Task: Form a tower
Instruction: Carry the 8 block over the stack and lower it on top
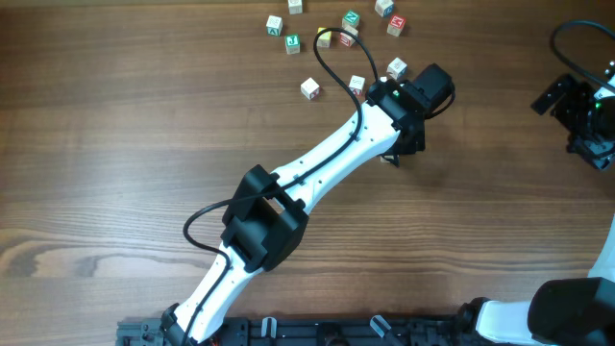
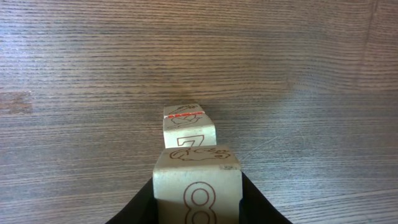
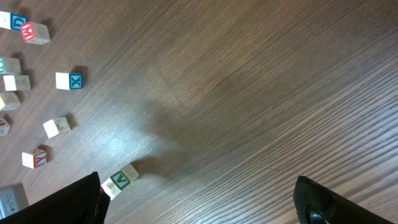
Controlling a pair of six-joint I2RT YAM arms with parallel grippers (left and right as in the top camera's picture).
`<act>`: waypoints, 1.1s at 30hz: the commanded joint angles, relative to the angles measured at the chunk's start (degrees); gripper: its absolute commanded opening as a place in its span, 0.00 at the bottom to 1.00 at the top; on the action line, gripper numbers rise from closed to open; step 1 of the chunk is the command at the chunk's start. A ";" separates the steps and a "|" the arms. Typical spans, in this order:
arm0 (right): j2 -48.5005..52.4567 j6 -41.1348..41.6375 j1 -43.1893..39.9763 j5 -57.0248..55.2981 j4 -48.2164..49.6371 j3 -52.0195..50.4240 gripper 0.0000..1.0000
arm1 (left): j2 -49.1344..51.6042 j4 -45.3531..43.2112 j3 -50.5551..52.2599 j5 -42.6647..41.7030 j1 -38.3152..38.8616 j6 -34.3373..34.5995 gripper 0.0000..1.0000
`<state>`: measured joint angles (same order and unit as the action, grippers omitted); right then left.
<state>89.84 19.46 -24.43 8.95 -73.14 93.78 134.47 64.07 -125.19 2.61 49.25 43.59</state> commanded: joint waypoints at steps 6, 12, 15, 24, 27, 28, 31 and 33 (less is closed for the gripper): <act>0.17 0.15 0.13 -0.55 0.42 -0.33 1.00 | 3.17 -0.28 0.35 2.62 1.42 -1.38 0.29; 0.17 0.20 0.13 -0.55 0.46 -0.33 1.00 | 4.35 -0.35 0.35 3.32 1.64 -1.38 0.29; 0.17 0.17 0.13 -0.55 0.46 -0.33 1.00 | 4.33 -0.15 0.35 3.30 1.64 -1.38 0.20; 0.17 0.17 0.13 -0.55 0.44 -0.33 1.00 | 0.72 0.52 0.28 7.98 1.64 -4.61 0.27; 0.17 0.17 0.13 -0.55 0.44 -0.33 1.00 | 0.72 -0.72 0.28 7.98 1.64 -4.61 0.28; 0.17 0.17 0.13 -0.55 0.44 -0.33 1.00 | 0.72 -0.81 0.28 7.98 1.64 -4.61 0.28; 0.17 0.17 0.13 -0.55 0.46 -0.33 1.00 | 0.72 -0.81 0.28 7.96 1.92 -4.61 0.29; 0.17 0.17 0.13 -0.55 0.44 -0.33 1.00 | 0.72 -0.79 0.28 7.98 2.03 -4.61 0.29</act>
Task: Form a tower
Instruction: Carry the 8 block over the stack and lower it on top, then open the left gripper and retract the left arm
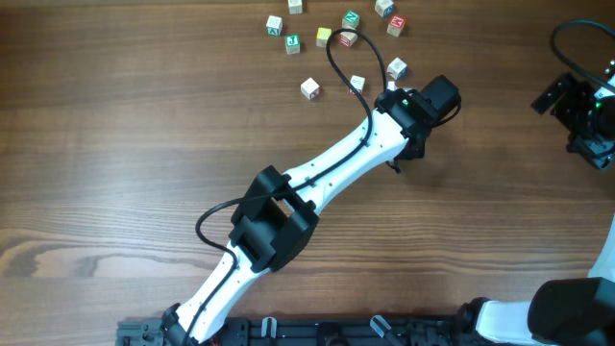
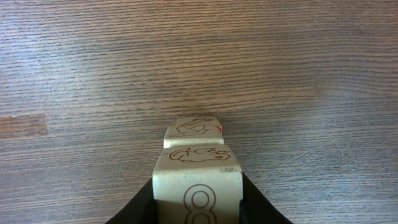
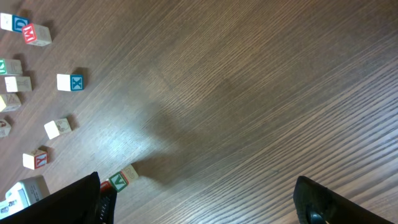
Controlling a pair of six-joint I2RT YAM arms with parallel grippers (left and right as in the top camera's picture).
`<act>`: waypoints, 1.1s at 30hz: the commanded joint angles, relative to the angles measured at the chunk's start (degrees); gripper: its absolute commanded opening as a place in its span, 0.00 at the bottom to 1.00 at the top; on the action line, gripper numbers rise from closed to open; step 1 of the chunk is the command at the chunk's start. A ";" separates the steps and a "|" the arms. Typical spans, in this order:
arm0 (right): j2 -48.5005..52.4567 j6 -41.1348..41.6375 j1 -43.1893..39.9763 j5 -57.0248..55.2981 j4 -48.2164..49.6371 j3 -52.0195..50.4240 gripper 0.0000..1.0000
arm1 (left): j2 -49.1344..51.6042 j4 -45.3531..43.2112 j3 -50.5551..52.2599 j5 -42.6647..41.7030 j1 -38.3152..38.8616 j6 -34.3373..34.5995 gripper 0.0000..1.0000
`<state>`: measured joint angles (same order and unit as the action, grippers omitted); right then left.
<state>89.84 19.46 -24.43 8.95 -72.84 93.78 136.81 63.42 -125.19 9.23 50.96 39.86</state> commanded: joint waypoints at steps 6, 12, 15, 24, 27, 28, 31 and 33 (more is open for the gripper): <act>0.17 0.17 0.13 -0.55 0.13 -0.33 1.00 | -1.62 -0.13 0.28 1.36 0.31 -3.50 0.30; 0.17 0.20 0.13 -0.55 0.11 -0.33 1.00 | -1.62 -0.13 0.28 1.36 0.33 -3.48 0.36; 0.17 0.15 0.13 -0.55 0.11 -0.33 1.00 | -1.62 -0.13 0.28 1.36 0.33 -3.48 0.37; 0.17 0.17 0.13 -0.55 0.09 -0.33 1.00 | -1.62 0.04 0.28 1.36 0.33 -3.48 0.43; 0.17 0.17 0.13 -0.52 0.07 -0.33 1.00 | -1.62 0.04 0.28 1.33 0.31 -3.48 0.51; 0.17 0.20 0.13 -0.52 0.07 -0.33 1.00 | -1.62 0.04 0.28 1.36 0.33 -3.48 0.57; 0.17 0.17 0.13 -0.52 0.04 -0.33 1.00 | -1.62 0.02 0.28 1.33 0.31 -3.48 0.72; 0.17 0.17 0.13 -0.52 -0.13 -0.33 1.00 | -1.60 -0.17 0.31 1.31 0.31 -3.48 0.99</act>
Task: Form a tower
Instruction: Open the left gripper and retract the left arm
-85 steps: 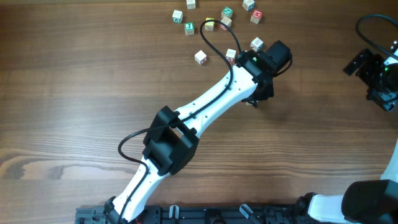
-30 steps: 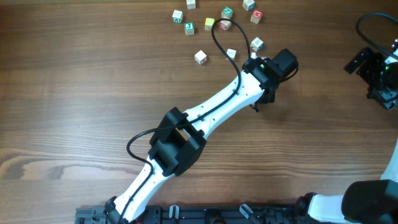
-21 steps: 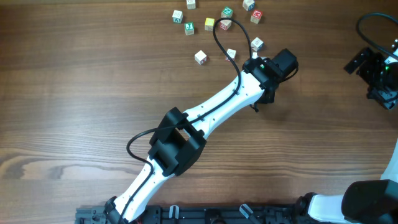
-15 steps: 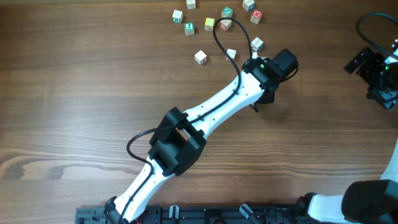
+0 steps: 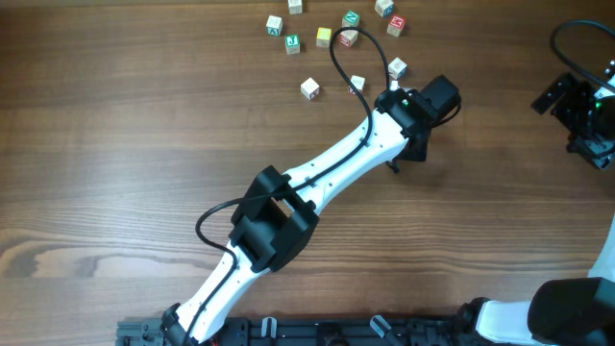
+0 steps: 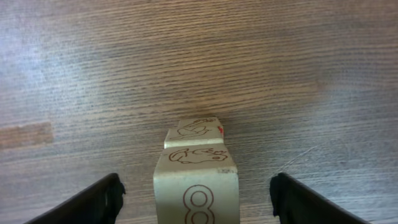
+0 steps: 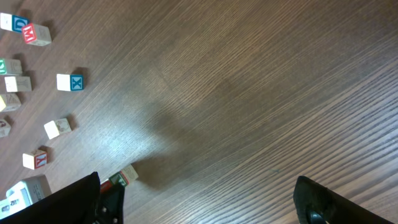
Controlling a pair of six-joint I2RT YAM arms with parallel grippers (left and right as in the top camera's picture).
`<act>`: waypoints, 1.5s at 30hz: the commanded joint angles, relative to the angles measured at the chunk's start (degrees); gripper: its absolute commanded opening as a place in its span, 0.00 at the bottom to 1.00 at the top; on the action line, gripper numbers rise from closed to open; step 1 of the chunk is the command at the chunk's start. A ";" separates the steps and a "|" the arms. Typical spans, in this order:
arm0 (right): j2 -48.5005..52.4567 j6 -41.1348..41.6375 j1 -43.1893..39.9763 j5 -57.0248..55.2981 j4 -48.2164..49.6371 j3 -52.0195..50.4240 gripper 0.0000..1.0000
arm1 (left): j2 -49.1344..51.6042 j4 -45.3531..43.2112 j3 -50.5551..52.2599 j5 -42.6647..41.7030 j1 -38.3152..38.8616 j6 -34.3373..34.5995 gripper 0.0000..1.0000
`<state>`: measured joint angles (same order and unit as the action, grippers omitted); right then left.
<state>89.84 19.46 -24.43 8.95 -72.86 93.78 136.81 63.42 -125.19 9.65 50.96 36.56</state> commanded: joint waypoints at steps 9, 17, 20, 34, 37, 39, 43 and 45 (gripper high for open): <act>0.17 0.07 0.13 -0.52 -1.09 -0.33 1.00 | -0.24 -2.95 0.35 -3.17 0.24 -5.53 1.00; 0.17 0.04 0.13 -0.52 -1.40 -0.33 1.00 | -0.22 -2.10 0.35 -3.17 0.20 -5.49 1.00; 0.17 0.04 0.13 -0.55 -1.42 -0.33 1.00 | -0.76 -2.08 0.33 -3.19 0.20 -5.49 1.00; 0.17 0.00 0.15 6.80 -1.44 -0.33 1.00 | -25.03 2.82 0.33 11.67 -0.81 -6.19 1.00; 0.17 0.09 2.21 7.69 -2.10 -0.33 1.00 | -31.26 5.07 0.33 20.59 -3.39 -6.19 1.00; 0.17 0.31 6.62 7.67 -1.46 -0.33 1.00 | -35.65 6.29 0.33 23.50 -7.23 -6.19 1.00; 0.17 5.95 16.41 7.43 4.04 -0.33 1.00 | -42.10 9.70 0.33 23.19 -17.42 -6.10 1.00; 0.39 8.26 21.97 6.95 7.10 -0.33 1.00 | -44.81 12.76 0.33 23.23 -22.18 -6.12 1.00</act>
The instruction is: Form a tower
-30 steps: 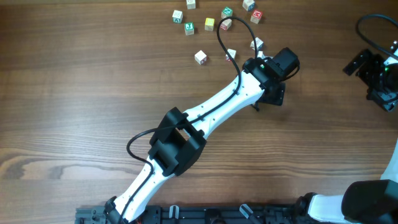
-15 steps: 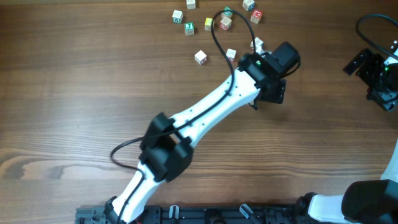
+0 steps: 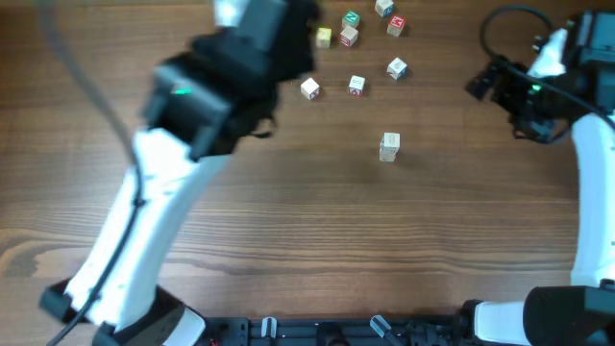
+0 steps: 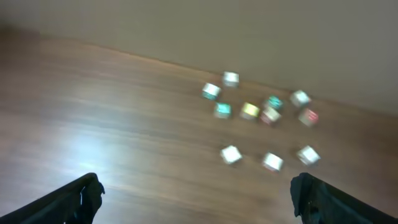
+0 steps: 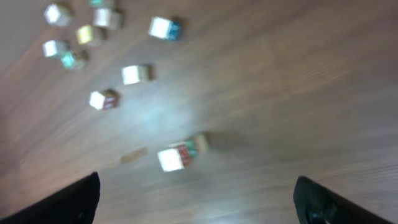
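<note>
A two-block tower (image 3: 388, 146) stands alone on the wooden table (image 3: 461, 240), one pale cube on top of another. In the right wrist view the tower (image 5: 180, 155) appears blurred, ahead of my open, empty right gripper (image 5: 199, 202). The left arm (image 3: 207, 91) is raised high at the upper left, blurred with motion. My left gripper (image 4: 199, 202) is open and empty, looking down from a height at the loose blocks (image 4: 249, 111). The tower does not show in the left wrist view.
Several loose letter blocks (image 3: 356, 85) lie scattered at the far edge of the table, behind the tower. The nearest ones are a white cube (image 3: 309, 88) and another (image 3: 396, 68). The right arm (image 3: 528, 91) hangs over the far right side.
My left gripper, open around the stacked block before, is now lifted far away to the upper left. The tower stands uncovered. The right arm has moved inward, and its camera now faces the tower.
My left gripper held the "8" block just short of the "7" block on the table. Then it held the block on top of that one. Then the fingers were open with the block resting there. Now the arm is away and the stack stands.
</note>
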Controlling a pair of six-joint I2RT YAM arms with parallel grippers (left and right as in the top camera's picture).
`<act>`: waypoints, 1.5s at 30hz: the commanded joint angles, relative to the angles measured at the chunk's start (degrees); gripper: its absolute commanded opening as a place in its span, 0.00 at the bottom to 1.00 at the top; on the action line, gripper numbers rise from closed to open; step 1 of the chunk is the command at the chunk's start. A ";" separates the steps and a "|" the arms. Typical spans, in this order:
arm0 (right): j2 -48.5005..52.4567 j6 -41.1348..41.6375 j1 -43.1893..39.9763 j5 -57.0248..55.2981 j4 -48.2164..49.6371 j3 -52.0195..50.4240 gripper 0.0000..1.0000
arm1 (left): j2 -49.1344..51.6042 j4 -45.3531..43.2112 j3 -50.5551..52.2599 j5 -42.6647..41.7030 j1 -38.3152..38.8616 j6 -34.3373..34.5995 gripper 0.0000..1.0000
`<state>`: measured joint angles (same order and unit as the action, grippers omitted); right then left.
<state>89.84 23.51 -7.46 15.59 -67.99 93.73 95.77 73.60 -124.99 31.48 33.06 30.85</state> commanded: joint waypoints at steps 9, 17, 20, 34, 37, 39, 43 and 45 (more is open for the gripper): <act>4.76 14.23 27.30 -14.29 19.96 -0.28 1.00 | -13.70 5.55 0.15 1.40 -20.26 2.32 1.00; 11.04 14.80 29.81 -14.12 26.43 3.69 1.00 | -14.45 13.40 0.15 1.40 -31.32 6.08 1.00; 15.65 12.48 29.57 -17.11 18.82 13.09 0.99 | -14.34 13.27 0.15 1.36 -32.11 6.08 1.00; 31.69 12.92 28.72 -24.46 -11.98 20.94 1.00 | -11.63 17.14 0.15 -4.13 -32.11 6.05 1.00; 32.11 12.46 28.72 -27.21 -14.60 20.90 1.00 | -11.32 17.11 0.15 -4.87 -32.11 6.05 1.00; 33.18 10.67 28.72 -26.86 -14.01 20.81 1.00 | -11.23 17.14 0.15 -4.87 -32.11 6.05 1.00; 33.70 4.87 28.72 -21.97 -12.48 17.90 1.00 | -11.21 17.35 0.15 -4.87 -32.11 6.03 1.00; 33.70 3.96 28.68 -21.97 -12.44 16.33 1.00 | -11.21 17.35 0.15 -4.87 -32.11 6.03 1.00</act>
<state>122.06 30.48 21.43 -7.73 -80.49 111.85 83.85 90.78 -124.97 27.09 1.37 36.34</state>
